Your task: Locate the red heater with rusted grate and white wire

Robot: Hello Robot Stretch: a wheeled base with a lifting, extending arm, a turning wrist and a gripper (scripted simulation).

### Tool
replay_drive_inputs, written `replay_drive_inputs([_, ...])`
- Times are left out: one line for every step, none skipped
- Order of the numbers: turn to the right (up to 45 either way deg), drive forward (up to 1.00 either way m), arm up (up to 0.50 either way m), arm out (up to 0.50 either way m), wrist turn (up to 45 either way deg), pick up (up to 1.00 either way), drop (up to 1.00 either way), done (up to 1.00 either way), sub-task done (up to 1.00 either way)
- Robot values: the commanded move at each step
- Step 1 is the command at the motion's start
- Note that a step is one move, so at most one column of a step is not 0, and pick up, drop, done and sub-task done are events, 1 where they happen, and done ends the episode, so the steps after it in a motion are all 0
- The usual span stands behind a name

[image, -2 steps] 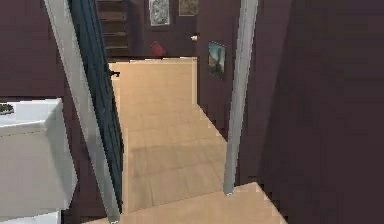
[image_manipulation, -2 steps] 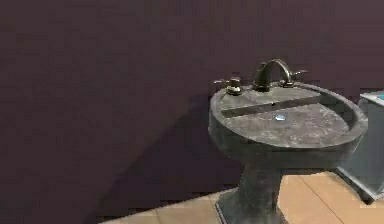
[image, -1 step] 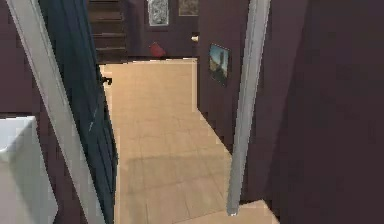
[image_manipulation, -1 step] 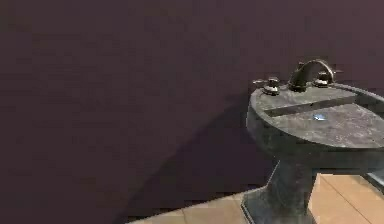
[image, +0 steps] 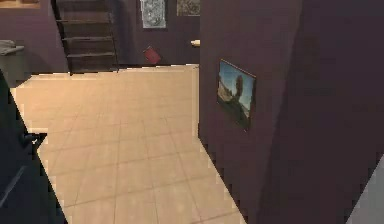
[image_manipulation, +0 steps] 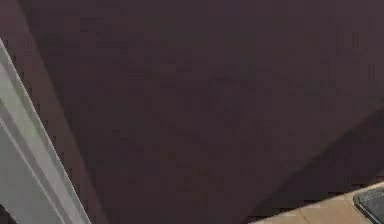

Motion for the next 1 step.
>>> replay_drive_inputs([39.0, 0.00, 0.00, 0.00, 0.0, 0.00, 0.00, 0.00, 0.00])
